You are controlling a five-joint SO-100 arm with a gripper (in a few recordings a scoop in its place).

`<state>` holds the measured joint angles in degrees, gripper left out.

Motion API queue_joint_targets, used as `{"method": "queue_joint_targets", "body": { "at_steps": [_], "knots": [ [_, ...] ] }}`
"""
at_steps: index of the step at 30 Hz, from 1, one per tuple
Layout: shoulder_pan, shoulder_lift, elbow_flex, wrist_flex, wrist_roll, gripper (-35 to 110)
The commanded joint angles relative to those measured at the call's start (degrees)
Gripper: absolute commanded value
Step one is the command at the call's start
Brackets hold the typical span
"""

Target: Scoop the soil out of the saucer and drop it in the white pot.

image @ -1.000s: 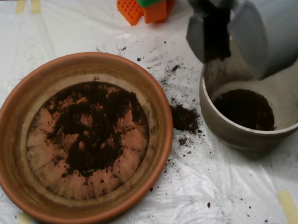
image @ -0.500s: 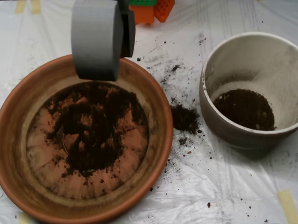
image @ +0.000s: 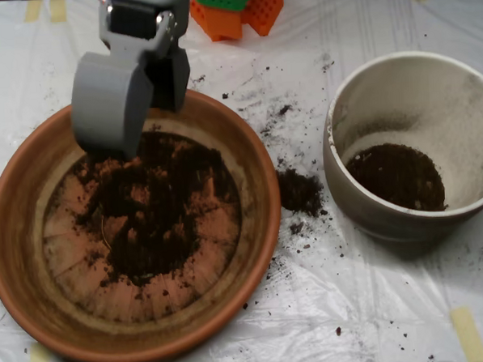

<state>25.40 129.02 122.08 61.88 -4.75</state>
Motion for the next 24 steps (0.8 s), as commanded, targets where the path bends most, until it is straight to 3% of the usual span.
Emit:
{"method": "queue_joint_targets", "body": {
  "at_steps": [1,8,24],
  "knots": [
    [1.3,2.9,5.2,-4.8,-1.2,44],
    [2.1,-5.4,8.5,-10.6,-2.7,47],
    [5.0,-38.8,-14.2,-9.1,-1.9,51]
  ]
}}
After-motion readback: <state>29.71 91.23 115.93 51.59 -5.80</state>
